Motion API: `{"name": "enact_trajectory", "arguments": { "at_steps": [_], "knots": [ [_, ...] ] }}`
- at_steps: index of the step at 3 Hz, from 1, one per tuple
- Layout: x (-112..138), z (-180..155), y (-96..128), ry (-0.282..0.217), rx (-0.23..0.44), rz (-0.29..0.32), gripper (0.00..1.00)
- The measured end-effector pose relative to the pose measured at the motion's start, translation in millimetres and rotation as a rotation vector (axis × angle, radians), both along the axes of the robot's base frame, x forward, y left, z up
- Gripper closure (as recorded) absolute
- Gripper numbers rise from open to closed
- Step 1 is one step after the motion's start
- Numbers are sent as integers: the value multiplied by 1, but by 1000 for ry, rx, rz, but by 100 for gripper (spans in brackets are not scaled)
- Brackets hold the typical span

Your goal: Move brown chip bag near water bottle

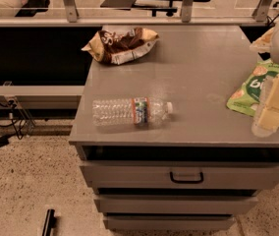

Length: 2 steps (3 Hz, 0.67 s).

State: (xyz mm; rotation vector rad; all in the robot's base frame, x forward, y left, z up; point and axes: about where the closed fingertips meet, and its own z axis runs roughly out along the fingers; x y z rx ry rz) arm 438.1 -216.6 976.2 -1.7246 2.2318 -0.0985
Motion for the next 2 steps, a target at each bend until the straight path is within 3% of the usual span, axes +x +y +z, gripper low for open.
{"name": "enact_trajectory", "arguments": {
  "at_steps": [1, 2],
  "knots": [
    [0, 0, 0, 0, 0, 0, 0],
    [19, 4, 1, -45, -5, 27, 0]
  ]
}}
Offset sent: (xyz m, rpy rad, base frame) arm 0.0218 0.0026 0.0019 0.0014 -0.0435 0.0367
